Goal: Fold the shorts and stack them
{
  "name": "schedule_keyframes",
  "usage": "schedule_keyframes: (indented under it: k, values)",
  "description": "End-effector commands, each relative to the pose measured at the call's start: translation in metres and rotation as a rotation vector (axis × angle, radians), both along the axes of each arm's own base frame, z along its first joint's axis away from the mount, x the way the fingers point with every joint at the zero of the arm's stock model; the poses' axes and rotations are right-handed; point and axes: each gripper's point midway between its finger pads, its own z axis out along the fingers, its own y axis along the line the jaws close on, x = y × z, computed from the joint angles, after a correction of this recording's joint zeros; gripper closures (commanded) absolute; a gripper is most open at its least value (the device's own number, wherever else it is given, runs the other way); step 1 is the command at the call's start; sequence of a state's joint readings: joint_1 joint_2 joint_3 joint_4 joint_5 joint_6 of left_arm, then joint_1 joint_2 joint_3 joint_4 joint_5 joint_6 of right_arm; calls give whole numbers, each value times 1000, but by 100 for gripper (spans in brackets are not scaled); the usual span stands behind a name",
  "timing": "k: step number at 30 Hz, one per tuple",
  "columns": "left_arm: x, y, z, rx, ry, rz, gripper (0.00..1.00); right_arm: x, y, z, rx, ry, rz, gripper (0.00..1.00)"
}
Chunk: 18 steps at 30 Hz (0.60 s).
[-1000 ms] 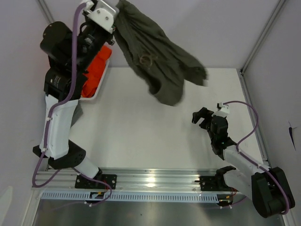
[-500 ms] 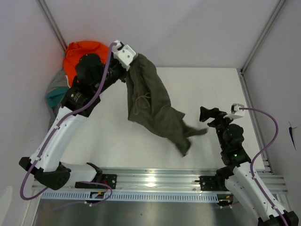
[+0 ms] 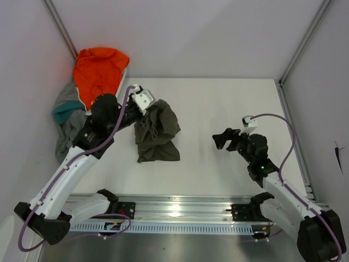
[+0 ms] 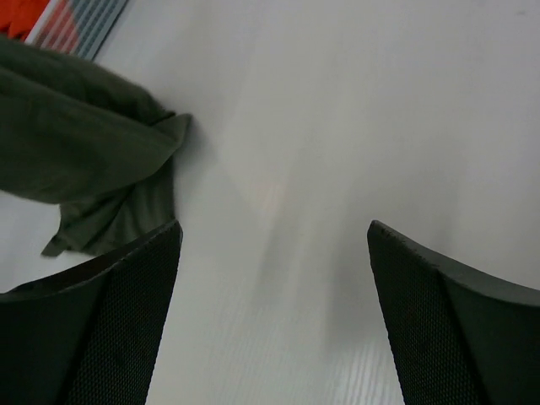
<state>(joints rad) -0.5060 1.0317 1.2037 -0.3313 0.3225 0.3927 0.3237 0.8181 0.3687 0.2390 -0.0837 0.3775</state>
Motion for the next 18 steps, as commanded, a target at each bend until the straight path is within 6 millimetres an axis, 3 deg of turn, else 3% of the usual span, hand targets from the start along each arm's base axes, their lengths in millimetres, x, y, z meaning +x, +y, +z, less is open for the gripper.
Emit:
schedule_keyframes:
  k: [1,2,3,4,7,8,14,15,17,18]
  values:
    - [-14,-3,14,-50,-49,-52,99,-11,62,42,21,-163,317,8]
    - [-12,-1,14,-50,-56,-38,99,-12,72,41,12,-160,348,7]
    - [-13,1,15,-52,-62,-30,99,-10,81,26,-14,-116,367,7]
    - [-11,4,13,-49,-64,-17,100,-12,97,28,-26,-114,394,7]
    - [-17,10,18,-59,-87,-14,99,-9,120,5,-59,-46,432,7]
    - [-20,11,18,-52,-95,-23,99,-11,129,5,-51,-52,457,7]
    - [-39,19,12,29,-155,-73,99,-21,164,42,-34,-243,624,7]
    - [-41,20,10,37,-154,-76,99,-19,172,56,-41,-280,654,7]
    - [-46,28,15,42,-169,-74,99,-17,183,50,-97,-286,711,10]
    - [-45,32,17,40,-170,-63,99,-16,191,61,-100,-316,736,11]
